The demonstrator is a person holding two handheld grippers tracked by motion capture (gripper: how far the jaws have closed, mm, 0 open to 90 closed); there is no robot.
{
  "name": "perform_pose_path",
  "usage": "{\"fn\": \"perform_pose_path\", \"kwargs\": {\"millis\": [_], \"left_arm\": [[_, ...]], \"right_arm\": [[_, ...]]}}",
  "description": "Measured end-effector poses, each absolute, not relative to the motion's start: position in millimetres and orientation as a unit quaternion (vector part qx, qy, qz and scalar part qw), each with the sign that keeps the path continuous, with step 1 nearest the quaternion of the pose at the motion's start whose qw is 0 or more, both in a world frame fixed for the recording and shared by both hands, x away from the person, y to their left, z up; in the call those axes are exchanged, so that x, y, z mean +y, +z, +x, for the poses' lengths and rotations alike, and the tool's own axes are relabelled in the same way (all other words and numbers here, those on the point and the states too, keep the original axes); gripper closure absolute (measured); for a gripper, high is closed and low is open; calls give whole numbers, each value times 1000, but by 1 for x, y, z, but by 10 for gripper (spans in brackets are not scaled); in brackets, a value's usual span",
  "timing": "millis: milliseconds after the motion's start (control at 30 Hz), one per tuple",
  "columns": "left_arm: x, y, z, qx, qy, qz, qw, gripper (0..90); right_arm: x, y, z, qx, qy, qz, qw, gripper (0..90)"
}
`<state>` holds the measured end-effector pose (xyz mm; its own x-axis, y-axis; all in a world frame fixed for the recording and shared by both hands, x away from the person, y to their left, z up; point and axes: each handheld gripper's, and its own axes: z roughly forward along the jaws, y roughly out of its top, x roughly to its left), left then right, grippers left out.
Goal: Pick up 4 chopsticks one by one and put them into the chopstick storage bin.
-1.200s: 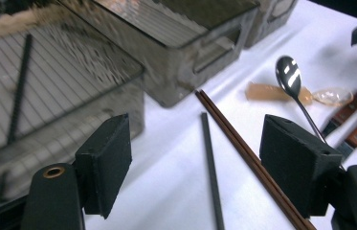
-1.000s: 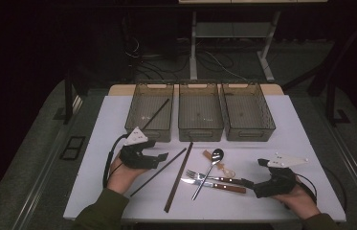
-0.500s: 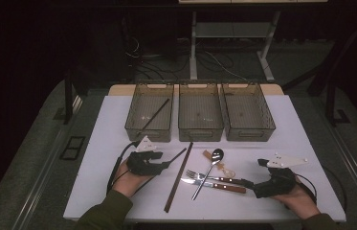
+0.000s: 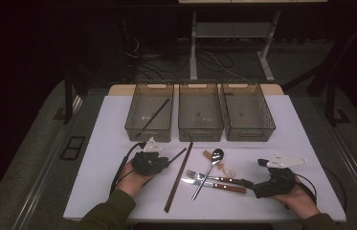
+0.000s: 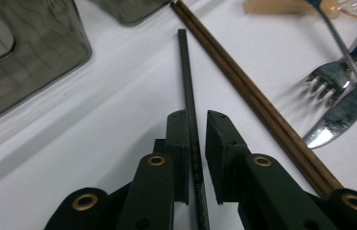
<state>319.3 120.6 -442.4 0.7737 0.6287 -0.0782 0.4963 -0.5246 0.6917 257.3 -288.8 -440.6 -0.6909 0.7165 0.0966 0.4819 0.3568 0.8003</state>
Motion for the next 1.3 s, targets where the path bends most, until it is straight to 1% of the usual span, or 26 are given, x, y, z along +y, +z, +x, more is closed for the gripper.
{"fn": "perform_pose_path", "kwargs": {"millis": [467,633,1000,1300], "left_arm": [[117,-446,319,312,105,876,352,816],[115,-446,318,306,108,879,349,844],[115,-443,319,310,103,881,343,853],[118,-437,317,310,94,877,354,853]], "right_arm": [[-289,-441,257,813,430,368,136,8],[-289,-441,257,813,430,368,137,8],[-289,-441,257,813,431,366,137,8],[-288,-441,257,814,431,366,137,8]]}}
